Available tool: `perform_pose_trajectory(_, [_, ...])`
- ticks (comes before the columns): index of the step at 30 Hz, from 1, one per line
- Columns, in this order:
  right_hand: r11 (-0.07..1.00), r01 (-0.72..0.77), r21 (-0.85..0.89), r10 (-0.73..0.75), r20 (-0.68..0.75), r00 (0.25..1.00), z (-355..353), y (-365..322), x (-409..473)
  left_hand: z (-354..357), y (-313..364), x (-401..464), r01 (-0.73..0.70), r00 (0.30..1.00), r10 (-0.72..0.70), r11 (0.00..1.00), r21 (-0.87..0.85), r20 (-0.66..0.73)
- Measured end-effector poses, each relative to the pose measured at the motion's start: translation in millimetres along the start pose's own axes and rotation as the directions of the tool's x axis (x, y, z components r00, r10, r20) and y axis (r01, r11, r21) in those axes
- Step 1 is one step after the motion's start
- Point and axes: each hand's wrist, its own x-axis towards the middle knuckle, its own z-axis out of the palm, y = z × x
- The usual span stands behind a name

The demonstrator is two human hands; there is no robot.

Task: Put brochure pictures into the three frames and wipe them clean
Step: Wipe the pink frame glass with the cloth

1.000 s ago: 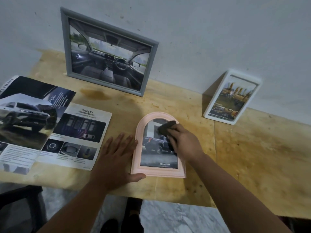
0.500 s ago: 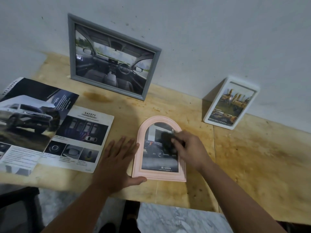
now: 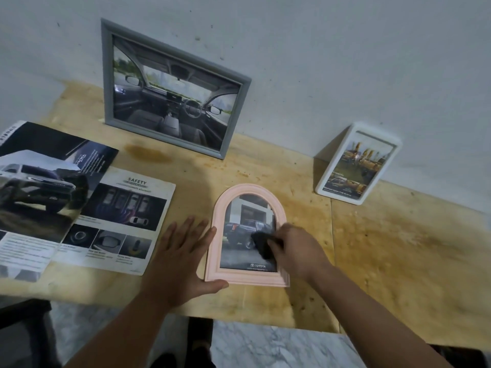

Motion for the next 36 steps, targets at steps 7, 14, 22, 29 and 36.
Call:
perform_pose_trajectory(7, [0.971,-0.024,-0.239,-0.006,-0.122,0.992,3.7,-19.3,70.0,1.3,-0.1,0.7,-0.013,0.999,0.014,1.0,0.014,-0.037])
perform_pose_trajectory(14, [0.949,-0.063,-0.309,0.086,0.063,0.994,-10.4,-16.3,35.0,0.8,-0.4,0.0,-0.007,1.0,0.007,1.0,0.024,-0.006])
perform_pose_trajectory(22, [0.956,0.028,-0.292,0.053,0.264,0.963,5.9,-53.9,-9.5,-1.7,-1.5,1.4,0.038,0.997,-0.037,0.999,-0.019,0.061])
perform_pose_trajectory(29, [0.969,-0.135,0.205,0.128,0.047,0.991,-17.6,-19.3,40.9,-2.9,-1.8,1.4,0.025,0.999,-0.024,0.999,-0.044,0.038])
perform_pose_trajectory(36, [0.998,0.057,0.013,-0.052,-0.276,0.96,46.4,-56.4,52.8,-1.9,-1.2,1.2,0.021,0.999,-0.02,0.999,-0.028,0.04])
